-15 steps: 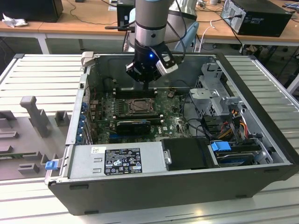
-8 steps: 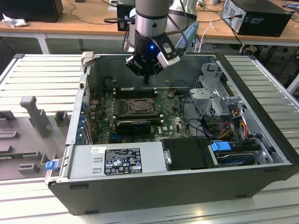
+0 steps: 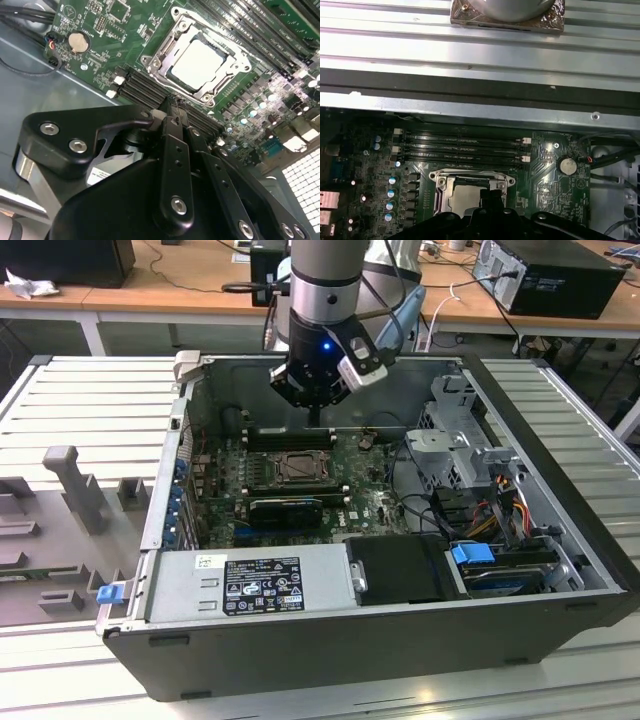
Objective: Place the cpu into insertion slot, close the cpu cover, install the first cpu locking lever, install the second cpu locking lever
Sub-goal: 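Install the second cpu locking lever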
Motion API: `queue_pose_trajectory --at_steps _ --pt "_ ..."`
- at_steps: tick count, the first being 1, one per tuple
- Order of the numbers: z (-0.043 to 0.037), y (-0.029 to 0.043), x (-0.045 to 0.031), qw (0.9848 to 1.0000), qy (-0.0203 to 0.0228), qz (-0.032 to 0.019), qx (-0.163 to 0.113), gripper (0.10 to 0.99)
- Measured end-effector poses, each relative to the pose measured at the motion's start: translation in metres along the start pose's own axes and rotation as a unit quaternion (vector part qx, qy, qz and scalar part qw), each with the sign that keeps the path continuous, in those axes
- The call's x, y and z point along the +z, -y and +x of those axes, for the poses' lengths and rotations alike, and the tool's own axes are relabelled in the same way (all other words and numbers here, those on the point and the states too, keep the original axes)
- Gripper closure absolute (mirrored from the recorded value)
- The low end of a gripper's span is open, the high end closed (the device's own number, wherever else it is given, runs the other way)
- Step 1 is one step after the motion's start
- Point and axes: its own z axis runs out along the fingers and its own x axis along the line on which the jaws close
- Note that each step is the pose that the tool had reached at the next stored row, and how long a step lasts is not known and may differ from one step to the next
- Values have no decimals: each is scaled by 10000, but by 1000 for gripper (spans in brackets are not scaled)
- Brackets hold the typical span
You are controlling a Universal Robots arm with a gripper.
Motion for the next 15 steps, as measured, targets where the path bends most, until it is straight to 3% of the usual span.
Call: queue_pose_trajectory --at_steps 7,11,15 --pt "5 64 -10 10000 0 0 0 980" --pt "3 59 -82 10000 0 0 0 980" --pt "6 98 -87 10000 0 0 0 980"
